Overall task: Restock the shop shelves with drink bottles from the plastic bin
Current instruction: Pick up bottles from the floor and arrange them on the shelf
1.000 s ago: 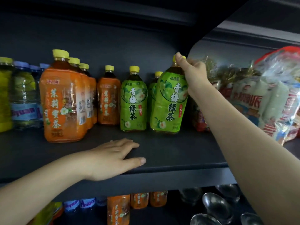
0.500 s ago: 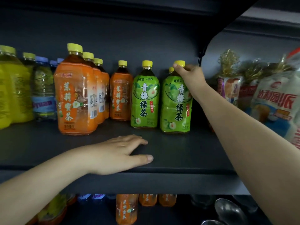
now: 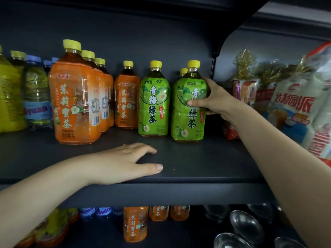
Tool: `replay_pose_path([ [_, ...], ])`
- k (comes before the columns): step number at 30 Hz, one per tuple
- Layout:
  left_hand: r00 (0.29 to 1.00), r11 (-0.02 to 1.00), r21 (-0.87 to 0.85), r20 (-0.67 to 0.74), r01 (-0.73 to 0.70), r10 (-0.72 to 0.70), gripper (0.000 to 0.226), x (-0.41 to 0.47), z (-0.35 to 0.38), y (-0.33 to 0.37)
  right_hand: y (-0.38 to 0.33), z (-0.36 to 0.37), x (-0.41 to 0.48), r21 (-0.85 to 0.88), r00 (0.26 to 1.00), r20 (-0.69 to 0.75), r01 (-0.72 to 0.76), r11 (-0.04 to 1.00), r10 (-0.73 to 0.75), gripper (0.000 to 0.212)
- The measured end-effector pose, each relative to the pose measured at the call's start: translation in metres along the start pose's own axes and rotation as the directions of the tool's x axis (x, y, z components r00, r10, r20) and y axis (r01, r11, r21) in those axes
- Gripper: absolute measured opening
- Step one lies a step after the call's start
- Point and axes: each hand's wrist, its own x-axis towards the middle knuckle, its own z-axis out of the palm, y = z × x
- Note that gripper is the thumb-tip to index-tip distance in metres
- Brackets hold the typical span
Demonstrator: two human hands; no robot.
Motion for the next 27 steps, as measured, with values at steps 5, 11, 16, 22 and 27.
replay_pose_path([
  [5,1.000,1.000,0.000,-0.010,-0.001,0.001,0.082,-0.001,-0.001,0.003,-0.001,0.004,0.007,-0.020,1.000,-0.005,0.027,0.999,-0.027,0.084],
  [11,1.000,1.000,0.012,-0.006,0.019,-0.019,0.084,-0.001,-0.001,0.005,0.007,0.015,0.019,-0.087,0.994,-0.056,0.089,0.992,-0.094,0.086],
  [16,1.000,1.000,0.014,-0.018,0.008,-0.008,0.088,0.000,-0.001,0.006,0.012,0.021,0.032,-0.121,0.990,-0.092,0.096,0.988,-0.107,0.094],
  [22,0.999,1.000,0.009,-0.033,-0.011,0.012,0.090,0.001,-0.001,0.005,0.015,0.022,0.029,-0.151,0.989,-0.110,0.083,0.985,-0.100,0.089],
  [27,0.998,0.999,0.010,-0.054,-0.039,0.040,0.084,0.002,0.000,0.003,0.011,0.026,0.020,-0.224,0.984,-0.178,-0.011,0.975,-0.030,0.075],
])
